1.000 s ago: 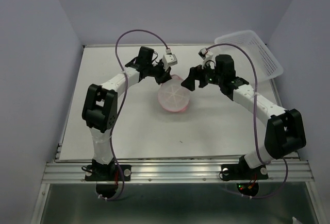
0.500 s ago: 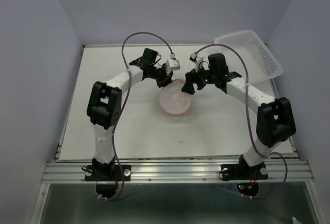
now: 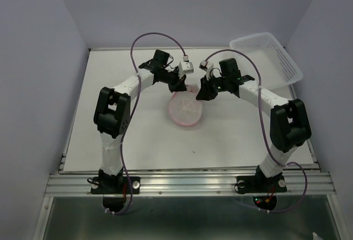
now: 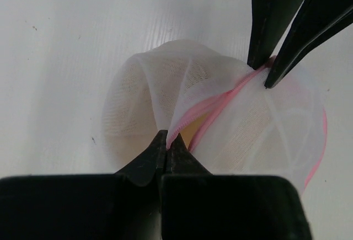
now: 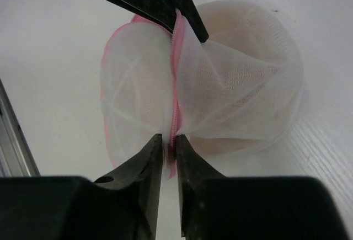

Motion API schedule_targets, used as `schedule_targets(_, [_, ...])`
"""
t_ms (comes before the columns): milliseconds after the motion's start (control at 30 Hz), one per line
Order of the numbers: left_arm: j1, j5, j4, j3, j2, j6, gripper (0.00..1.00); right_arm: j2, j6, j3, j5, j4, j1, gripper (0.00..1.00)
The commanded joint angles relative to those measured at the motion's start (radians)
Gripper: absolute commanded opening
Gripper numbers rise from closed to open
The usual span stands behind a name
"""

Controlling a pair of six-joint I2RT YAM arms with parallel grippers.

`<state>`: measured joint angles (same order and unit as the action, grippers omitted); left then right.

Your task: Place the bra in the laundry bag and zip it closed

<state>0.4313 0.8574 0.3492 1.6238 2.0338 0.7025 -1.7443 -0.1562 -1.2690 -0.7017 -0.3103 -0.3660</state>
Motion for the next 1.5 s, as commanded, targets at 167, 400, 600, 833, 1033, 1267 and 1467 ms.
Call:
schedule_targets(167, [0.001, 0.022, -0.033, 0.022, -0.029, -0.039, 0.1, -0.017, 0.041, -0.099, -0.095, -0.003, 0.009, 0.01])
schedule_targets(400, [-0.025, -0.054, -0.156, 0.01, -0.05, -0.262, 0.92, 0.009, 0.221, -0.08, -0.007, 0.069, 0.018, 0.01])
schedule_targets(600, [-0.085, -0.04, -0.283, 0.011, -0.125, -0.484, 0.99, 0.074, 0.489, 0.035, 0.051, 0.193, 0.065, 0.01])
schedule_targets(833, [-0.108, -0.158, -0.368, -0.024, -0.234, -0.647, 0.99, 0.161, 0.78, 0.144, 0.135, 0.35, 0.105, 0.01])
schedule_targets(1033, [-0.112, -0.08, -0.617, -0.324, -0.36, -0.852, 0.99, 0.215, 1.029, 0.287, 0.214, 0.465, 0.174, 0.01])
schedule_targets(1267, [-0.089, -0.118, -0.762, -0.585, -0.452, -1.025, 0.99, 0.264, 1.139, 0.384, 0.326, 0.471, 0.199, 0.08])
schedule_targets(1467, [-0.017, -0.164, -0.78, -0.659, -0.489, -1.051, 0.99, 0.316, 1.132, 0.439, 0.444, 0.427, 0.199, 0.26])
